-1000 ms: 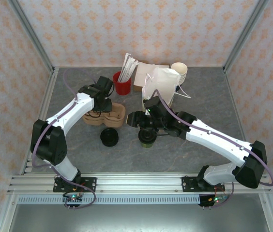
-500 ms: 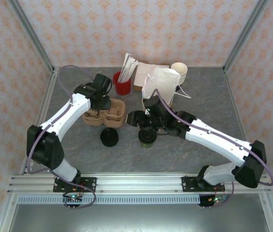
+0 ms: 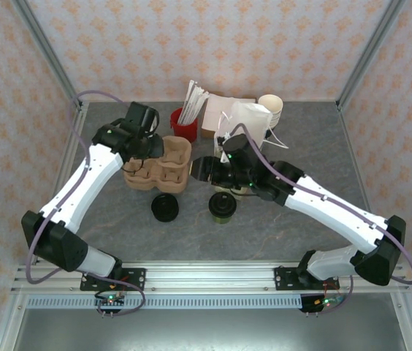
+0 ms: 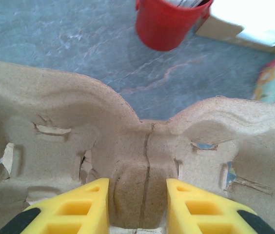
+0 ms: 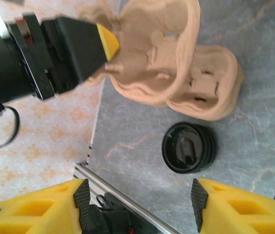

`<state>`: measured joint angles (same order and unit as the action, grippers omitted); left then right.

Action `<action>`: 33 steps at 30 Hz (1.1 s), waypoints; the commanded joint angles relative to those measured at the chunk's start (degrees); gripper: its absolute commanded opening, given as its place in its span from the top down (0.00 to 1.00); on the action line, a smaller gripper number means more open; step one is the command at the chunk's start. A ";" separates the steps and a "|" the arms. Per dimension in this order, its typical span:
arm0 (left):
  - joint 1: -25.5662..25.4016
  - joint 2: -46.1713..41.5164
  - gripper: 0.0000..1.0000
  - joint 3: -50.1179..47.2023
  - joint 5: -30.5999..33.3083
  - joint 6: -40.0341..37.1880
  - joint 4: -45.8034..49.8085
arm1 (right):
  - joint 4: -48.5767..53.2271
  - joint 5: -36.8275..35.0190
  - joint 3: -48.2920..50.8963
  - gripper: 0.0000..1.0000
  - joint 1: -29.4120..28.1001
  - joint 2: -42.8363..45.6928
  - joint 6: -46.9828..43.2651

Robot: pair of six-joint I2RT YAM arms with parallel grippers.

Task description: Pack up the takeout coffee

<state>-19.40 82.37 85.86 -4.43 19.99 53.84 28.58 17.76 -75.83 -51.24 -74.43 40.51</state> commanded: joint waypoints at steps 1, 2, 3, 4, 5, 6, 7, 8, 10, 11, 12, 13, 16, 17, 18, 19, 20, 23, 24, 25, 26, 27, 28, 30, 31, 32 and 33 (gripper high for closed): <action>-0.24 -4.27 0.70 3.61 -4.20 -0.81 3.01 | 4.36 -1.59 -6.56 0.41 2.08 2.60 -5.83; -0.37 -5.09 0.70 4.20 -5.37 -1.25 3.06 | 5.85 -1.27 -8.15 0.40 3.09 2.76 -7.46; -0.51 -5.74 0.70 4.70 -6.39 -1.64 3.11 | 7.15 -0.80 -10.08 0.40 4.04 2.79 -8.77; -0.71 -6.42 0.70 5.35 -7.57 -2.04 3.11 | 8.89 -0.33 -12.20 0.40 5.28 2.72 -10.34; -0.99 -7.14 0.70 5.89 -8.93 -2.28 3.09 | 10.81 -0.03 -14.65 0.40 6.27 2.54 -12.15; -1.14 -7.66 0.70 6.29 -10.07 -2.48 2.79 | 12.61 0.43 -16.79 0.40 7.01 2.15 -13.91; -1.40 -8.25 0.70 6.70 -11.43 -2.71 2.43 | 15.05 0.94 -19.63 0.39 7.74 1.44 -15.84; -1.83 -8.57 0.70 7.22 -12.61 -2.91 2.10 | 17.75 1.34 -22.53 0.39 8.51 0.44 -17.66; -2.36 -9.37 0.70 7.61 -14.70 -3.19 0.83 | 22.19 2.98 -27.74 0.39 9.75 -1.48 -20.79; -2.59 -9.55 0.70 7.85 -15.97 -3.48 0.30 | 24.01 4.44 -29.94 0.38 10.54 -2.50 -22.15; -2.86 -9.61 0.70 7.99 -16.91 -3.75 -0.13 | 25.40 5.57 -31.64 0.38 11.10 -3.40 -23.14; -3.24 -9.74 0.70 8.02 -17.86 -4.10 -0.77 | 27.01 6.42 -33.58 0.38 11.57 -4.39 -23.90; -4.29 -9.74 0.70 8.03 -19.35 -4.71 -2.40 | 29.98 9.53 -37.04 0.38 12.69 -6.88 -25.80; -4.63 -9.57 0.70 8.20 -19.51 -4.99 -2.79 | 30.75 10.50 -37.89 0.38 12.75 -7.73 -26.16; -4.93 -9.41 0.70 8.26 -19.58 -5.22 -2.93 | 31.28 11.44 -38.45 0.38 12.73 -8.40 -26.49; -5.19 -9.10 0.70 8.43 -19.72 -5.31 -3.15 | 31.74 12.54 -38.78 0.38 12.77 -9.02 -26.88; -5.32 -8.93 0.70 8.61 -20.23 -5.42 -3.34 | 32.02 13.10 -38.86 0.38 12.76 -9.50 -27.27; -5.74 -8.68 0.70 8.53 -21.14 -5.66 -4.42 | 32.54 12.81 -38.60 0.39 12.83 -10.38 -28.35; -5.88 -8.62 0.70 8.53 -21.38 -5.74 -4.70 | 33.01 12.70 -38.68 0.40 12.81 -10.72 -28.71; -5.94 -8.47 0.70 8.55 -21.42 -5.76 -4.88 | 33.56 12.65 -38.94 0.40 12.79 -11.22 -29.02; -6.02 -8.30 0.70 8.64 -21.43 -5.75 -4.96 | 34.04 12.57 -39.26 0.41 12.83 -11.63 -29.16; -6.17 -8.12 0.70 8.87 -21.43 -5.78 -4.90 | 34.41 12.35 -39.34 0.43 12.84 -11.92 -29.11; -6.29 -7.94 0.70 8.98 -21.35 -5.84 -4.91 | 34.44 12.30 -39.31 0.45 12.84 -12.00 -29.07; -6.40 -7.65 0.70 9.22 -21.11 -5.84 -4.76 | 33.98 12.81 -38.96 0.48 12.79 -12.05 -28.88; -6.38 -7.51 0.70 9.23 -21.15 -5.91 -4.72 | 33.76 12.91 -38.78 0.49 12.82 -12.04 -28.82; -6.36 -7.42 0.70 9.23 -21.07 -5.85 -4.71 | 33.65 12.83 -38.71 0.49 12.82 -12.05 -28.66; -6.47 -7.33 0.70 9.23 -21.17 -5.85 -4.72 | 33.56 12.83 -38.62 0.50 12.84 -12.05 -28.65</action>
<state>-25.41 74.91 93.30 -24.91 15.55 51.07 61.60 29.95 -113.23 -38.57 -86.70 12.75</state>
